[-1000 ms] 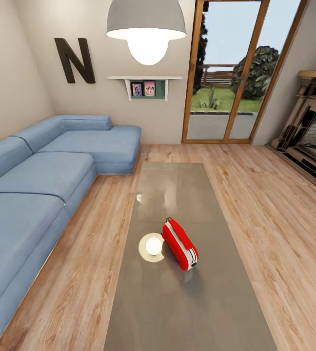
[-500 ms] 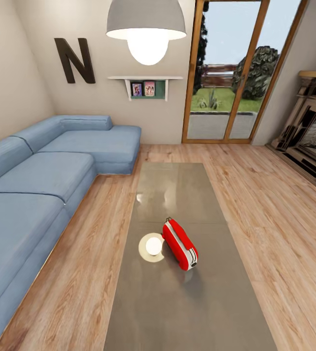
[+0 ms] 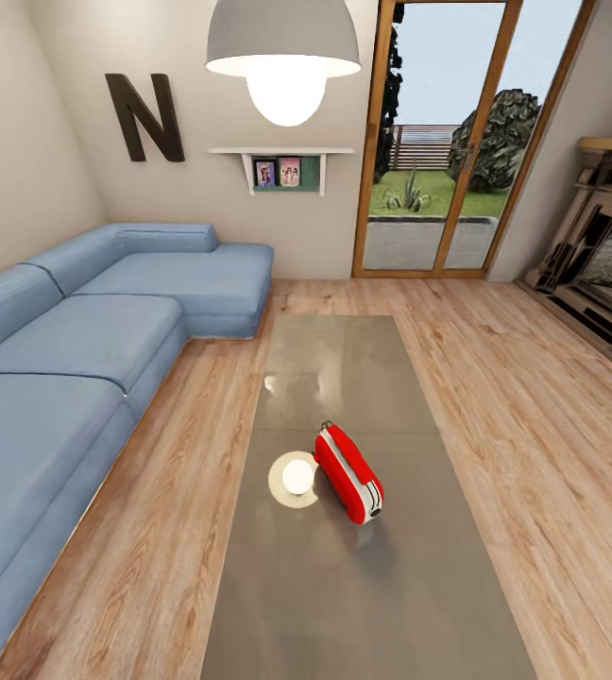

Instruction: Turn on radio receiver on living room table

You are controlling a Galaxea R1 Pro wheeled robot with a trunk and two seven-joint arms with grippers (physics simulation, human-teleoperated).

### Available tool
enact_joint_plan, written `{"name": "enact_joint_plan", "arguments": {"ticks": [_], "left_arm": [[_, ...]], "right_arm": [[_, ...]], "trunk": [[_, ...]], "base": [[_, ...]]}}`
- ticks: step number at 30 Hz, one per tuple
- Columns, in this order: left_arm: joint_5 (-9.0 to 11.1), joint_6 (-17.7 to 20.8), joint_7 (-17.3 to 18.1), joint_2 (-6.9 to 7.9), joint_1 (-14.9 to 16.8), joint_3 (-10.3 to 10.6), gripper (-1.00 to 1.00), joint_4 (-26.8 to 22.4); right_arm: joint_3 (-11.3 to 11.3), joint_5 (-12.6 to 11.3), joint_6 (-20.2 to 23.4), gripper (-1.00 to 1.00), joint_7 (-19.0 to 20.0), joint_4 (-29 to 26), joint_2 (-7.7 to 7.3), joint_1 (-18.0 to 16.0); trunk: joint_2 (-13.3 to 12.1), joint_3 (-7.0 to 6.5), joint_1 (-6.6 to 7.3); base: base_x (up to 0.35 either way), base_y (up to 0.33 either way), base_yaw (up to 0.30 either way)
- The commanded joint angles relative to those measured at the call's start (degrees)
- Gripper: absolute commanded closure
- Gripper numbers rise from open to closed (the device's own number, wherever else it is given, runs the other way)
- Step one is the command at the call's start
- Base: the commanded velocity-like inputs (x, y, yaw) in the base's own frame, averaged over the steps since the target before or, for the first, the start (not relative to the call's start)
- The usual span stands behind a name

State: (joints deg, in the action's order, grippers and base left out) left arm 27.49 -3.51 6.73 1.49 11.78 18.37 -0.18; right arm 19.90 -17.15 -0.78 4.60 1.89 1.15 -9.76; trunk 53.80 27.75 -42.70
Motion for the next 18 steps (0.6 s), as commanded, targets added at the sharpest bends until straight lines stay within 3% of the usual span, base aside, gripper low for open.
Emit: {"name": "enact_joint_plan", "arguments": {"ticks": [1, 18], "left_arm": [[0.04, 0.00, 0.00, -0.02, 0.00, 0.00, 1.00, 0.00], [0.11, 0.06, 0.03, 0.00, 0.00, 0.01, 1.00, 0.00]], "right_arm": [[0.05, -0.11, -0.17, -1.00, -0.06, 0.02, 0.00, 0.00], [0.14, -0.43, -0.88, -1.00, -0.20, 0.04, 0.51, 0.00]], "trunk": [[0.00, 0.00, 0.00], [0.00, -0.79, 0.00]], "base": [[0.000, 0.000, 0.000], [0.000, 0.000, 0.004]]}}
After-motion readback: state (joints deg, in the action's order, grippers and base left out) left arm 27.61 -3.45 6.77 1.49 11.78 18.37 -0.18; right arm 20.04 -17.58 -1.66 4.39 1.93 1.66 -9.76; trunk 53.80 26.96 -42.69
